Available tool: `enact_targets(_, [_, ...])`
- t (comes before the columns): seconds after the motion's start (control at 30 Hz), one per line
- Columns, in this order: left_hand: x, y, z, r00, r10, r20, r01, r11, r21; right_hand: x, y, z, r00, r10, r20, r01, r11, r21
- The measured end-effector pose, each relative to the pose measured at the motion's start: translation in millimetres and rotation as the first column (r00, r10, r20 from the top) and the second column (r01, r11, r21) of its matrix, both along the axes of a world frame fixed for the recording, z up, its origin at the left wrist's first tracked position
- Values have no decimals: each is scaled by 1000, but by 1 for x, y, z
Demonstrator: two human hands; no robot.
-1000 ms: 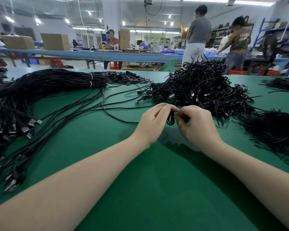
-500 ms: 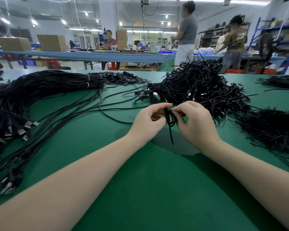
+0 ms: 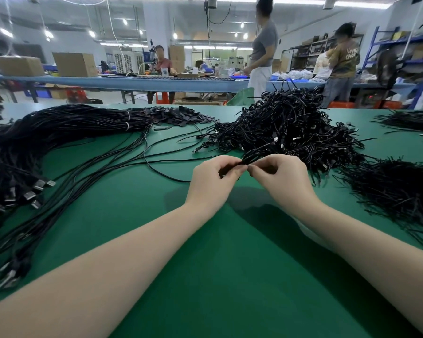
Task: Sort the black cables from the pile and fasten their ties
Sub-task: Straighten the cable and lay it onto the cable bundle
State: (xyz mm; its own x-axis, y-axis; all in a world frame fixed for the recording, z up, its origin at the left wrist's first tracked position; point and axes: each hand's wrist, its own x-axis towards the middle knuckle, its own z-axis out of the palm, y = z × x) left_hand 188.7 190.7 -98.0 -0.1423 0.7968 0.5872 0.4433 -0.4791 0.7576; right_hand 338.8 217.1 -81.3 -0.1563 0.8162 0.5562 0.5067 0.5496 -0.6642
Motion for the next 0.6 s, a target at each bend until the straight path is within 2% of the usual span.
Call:
enact_targets(0.13, [-1,0,-1,1000,-14,-4,14,1000,11,2,0,2,989,90,-121,-107,984,-144])
enact_targets(0.23, [0,0,0,999,-16,30,17,1000,-7,1,1,1,984,107,-142,-125,984,-125])
enact_targets(0.3, [1,-1,2,994,-42,100,47,997,-55,0,1,0,997,56,-62,-57,998,-4])
enact_targets(0.37, [2,-3,4,973,-92,210,118,986,-116,1,-4,1,999,8,46,-16,983,184])
enact_targets(0.43, [2,-4,7,925,-158,346,227,959,-171,1,-8,1,979,-22,201,-67,903,423])
enact_targets(0.5, [2,-5,10,864,-212,456,333,921,-202,1,-9,0,936,-89,339,-140,793,593])
enact_targets(0.53, [2,-6,12,851,-225,475,364,904,-224,2,-7,0,923,-116,366,-150,768,622])
enact_targets(0.6, [2,-6,12,846,-248,472,404,876,-264,4,-5,0,932,-128,338,-110,789,604])
